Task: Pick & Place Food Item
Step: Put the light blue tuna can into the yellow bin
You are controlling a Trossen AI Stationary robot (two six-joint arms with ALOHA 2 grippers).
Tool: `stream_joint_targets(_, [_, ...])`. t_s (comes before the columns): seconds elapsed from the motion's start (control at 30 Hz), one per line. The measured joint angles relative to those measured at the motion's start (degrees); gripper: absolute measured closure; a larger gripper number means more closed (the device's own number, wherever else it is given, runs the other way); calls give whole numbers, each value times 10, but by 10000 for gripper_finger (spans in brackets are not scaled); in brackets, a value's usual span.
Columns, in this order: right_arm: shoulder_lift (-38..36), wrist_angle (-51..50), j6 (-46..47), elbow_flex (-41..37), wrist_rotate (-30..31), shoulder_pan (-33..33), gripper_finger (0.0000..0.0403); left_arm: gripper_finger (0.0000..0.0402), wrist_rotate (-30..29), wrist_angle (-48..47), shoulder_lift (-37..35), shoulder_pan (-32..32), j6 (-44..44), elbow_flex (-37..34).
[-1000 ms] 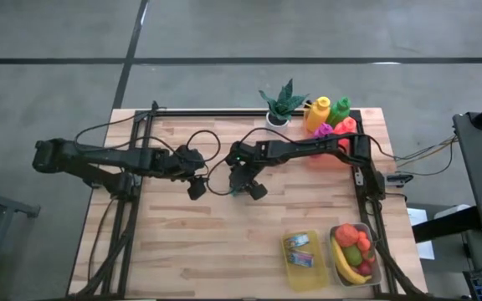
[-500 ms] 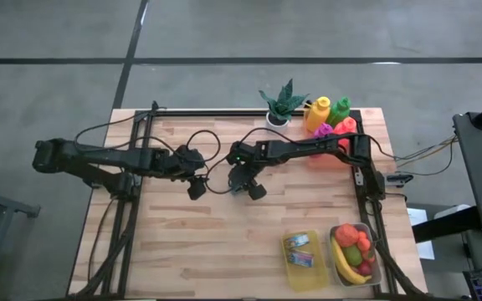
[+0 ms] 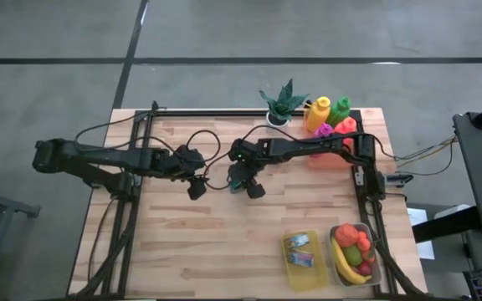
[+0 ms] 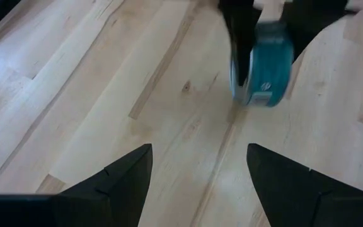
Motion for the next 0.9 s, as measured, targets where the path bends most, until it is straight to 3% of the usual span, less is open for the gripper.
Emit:
stream_joint_targets(0.37, [-136, -21, 96, 0, 50, 0, 278, 138, 0, -2, 0, 0, 2, 0])
stream_joint_targets(0.67, [-281, -130, 193, -2, 196, 11, 278, 138, -29, -8, 0, 0, 5, 0])
stream_joint_targets(0.9, [-382, -228, 310, -3, 237, 33, 278, 138, -51, -7, 0, 0, 51, 0])
